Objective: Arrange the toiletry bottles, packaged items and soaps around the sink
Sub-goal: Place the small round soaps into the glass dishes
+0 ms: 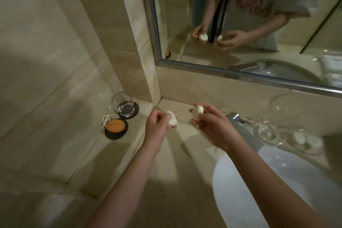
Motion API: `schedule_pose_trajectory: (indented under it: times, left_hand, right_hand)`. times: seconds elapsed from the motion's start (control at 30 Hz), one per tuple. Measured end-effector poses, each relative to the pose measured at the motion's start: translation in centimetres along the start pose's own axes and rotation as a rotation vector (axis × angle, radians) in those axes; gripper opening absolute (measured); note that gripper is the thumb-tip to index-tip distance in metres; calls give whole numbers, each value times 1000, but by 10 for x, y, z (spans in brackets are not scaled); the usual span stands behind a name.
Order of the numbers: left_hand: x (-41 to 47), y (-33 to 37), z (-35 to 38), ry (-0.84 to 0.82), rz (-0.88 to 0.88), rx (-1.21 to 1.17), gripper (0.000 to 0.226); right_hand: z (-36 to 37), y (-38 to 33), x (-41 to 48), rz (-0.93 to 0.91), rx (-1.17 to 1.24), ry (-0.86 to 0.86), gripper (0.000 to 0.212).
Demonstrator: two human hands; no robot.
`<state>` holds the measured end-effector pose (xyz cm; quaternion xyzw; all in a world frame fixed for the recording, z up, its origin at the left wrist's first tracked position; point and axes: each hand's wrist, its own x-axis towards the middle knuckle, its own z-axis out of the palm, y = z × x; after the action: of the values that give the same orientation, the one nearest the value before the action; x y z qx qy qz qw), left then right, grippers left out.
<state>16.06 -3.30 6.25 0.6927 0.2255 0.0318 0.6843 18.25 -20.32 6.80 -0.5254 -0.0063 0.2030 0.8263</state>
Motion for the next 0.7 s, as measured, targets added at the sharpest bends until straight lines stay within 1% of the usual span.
schedule_pose_trajectory:
  times: [0.07, 0.17, 0.27, 0.37, 0.47, 0.53, 0.57, 0.63, 0.7]
  left_hand:
    - [-16, 1, 19, -64, -4, -17, 14]
    - [-39, 2, 48, -138, -21, -46, 15]
    - [-62, 2, 82, -209, -27, -42, 17]
    - [-83, 3, 119, -298, -22, -52, 13]
    - [-100, 3, 153, -429, -4, -27, 17]
    - [-105, 0, 176, -476, -9, 39, 20]
    - [-105, -1, 188, -490, -22, 68, 18]
    - [-103, -2, 212, -525, -92, 74, 15]
    - [-99, -1, 236, -547, -185, 44, 19]
  right_hand:
    - [-12, -7, -25, 5, 57, 26, 27]
    - [-31, -17, -61, -16, 75, 73, 22]
    - [-58, -26, -90, -35, 89, 129, 22]
    - [-92, -32, -113, -38, 120, 175, 25]
    - [-126, -36, -132, -20, 6, 291, 20]
    - [-149, -39, -142, 8, -66, 384, 17]
    - [-161, -40, -144, 21, -94, 434, 14]
    - [-188, -42, -144, 58, -189, 551, 10]
    - [-215, -42, -138, 104, -328, 666, 13]
